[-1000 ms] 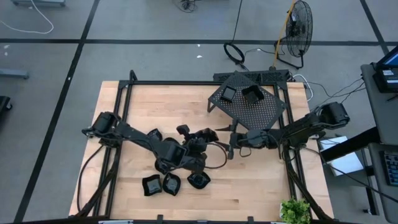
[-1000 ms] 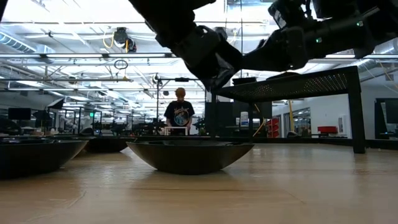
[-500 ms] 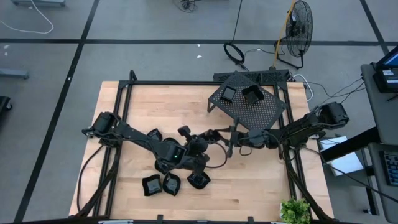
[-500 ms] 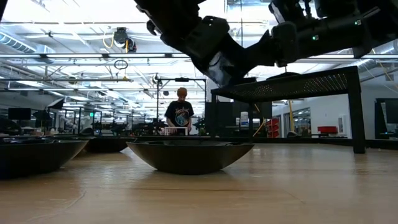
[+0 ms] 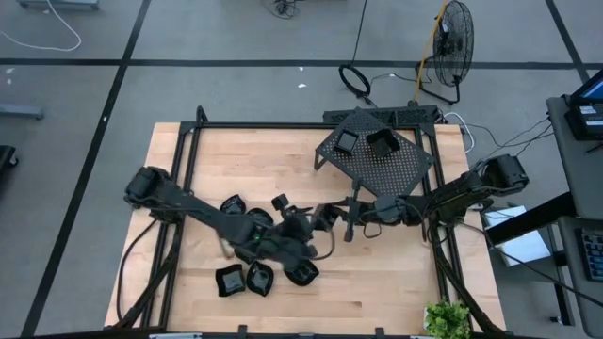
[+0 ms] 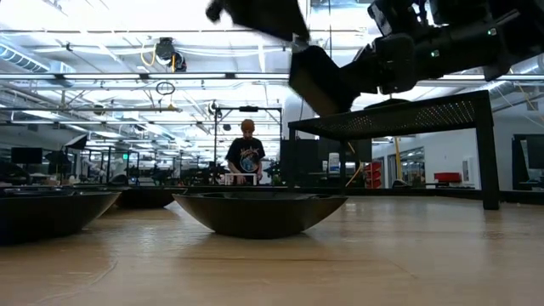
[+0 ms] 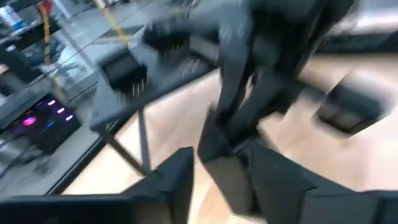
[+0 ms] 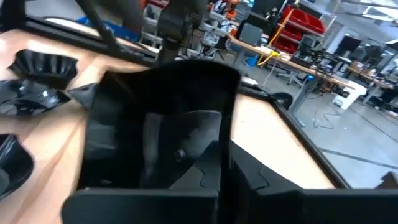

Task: Pick & Place Mini shaped plates
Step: Stack the black distorted square plate on the black distorted square plate on the shelf

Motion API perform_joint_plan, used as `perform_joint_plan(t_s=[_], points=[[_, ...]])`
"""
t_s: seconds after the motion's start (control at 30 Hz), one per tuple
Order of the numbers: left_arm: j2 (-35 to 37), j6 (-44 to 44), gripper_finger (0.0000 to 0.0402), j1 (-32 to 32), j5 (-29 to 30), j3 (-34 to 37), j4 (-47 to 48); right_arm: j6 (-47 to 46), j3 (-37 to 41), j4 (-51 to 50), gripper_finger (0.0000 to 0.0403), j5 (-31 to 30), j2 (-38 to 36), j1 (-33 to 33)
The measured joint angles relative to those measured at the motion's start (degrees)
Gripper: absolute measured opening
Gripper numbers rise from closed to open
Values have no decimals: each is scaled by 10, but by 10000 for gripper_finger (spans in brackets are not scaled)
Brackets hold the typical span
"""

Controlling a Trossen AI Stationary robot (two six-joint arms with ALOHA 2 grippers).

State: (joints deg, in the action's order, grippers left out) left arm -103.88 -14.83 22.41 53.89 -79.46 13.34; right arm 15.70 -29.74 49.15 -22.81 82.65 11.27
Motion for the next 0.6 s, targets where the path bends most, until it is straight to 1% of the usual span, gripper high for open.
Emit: perform_joint_plan(t_s=[0.1, 0.2, 0.3, 0.37, 0.43, 0.5, 0.6], points=[[44, -3, 205, 27, -1, 0, -3, 2, 0, -17, 1, 14, -6, 0], [80, -17, 245, 59, -1, -1, 20, -17, -7, -60, 1, 4, -46, -3], [96, -47, 270, 87, 8, -1, 56, -46, -41, -181, 1, -12, -117, -20], [96, -74, 280, 96, 21, -1, 81, -67, -82, -284, 1, -11, -164, -47], [95, -109, 285, 104, 26, -1, 118, -110, -122, -379, 1, -15, -203, -81], [86, -157, 286, 104, 26, -1, 154, -161, -154, -450, 1, -45, -233, -117], [74, -230, 284, 103, 19, 4, 220, -195, -183, -536, 1, -138, -273, -163]])
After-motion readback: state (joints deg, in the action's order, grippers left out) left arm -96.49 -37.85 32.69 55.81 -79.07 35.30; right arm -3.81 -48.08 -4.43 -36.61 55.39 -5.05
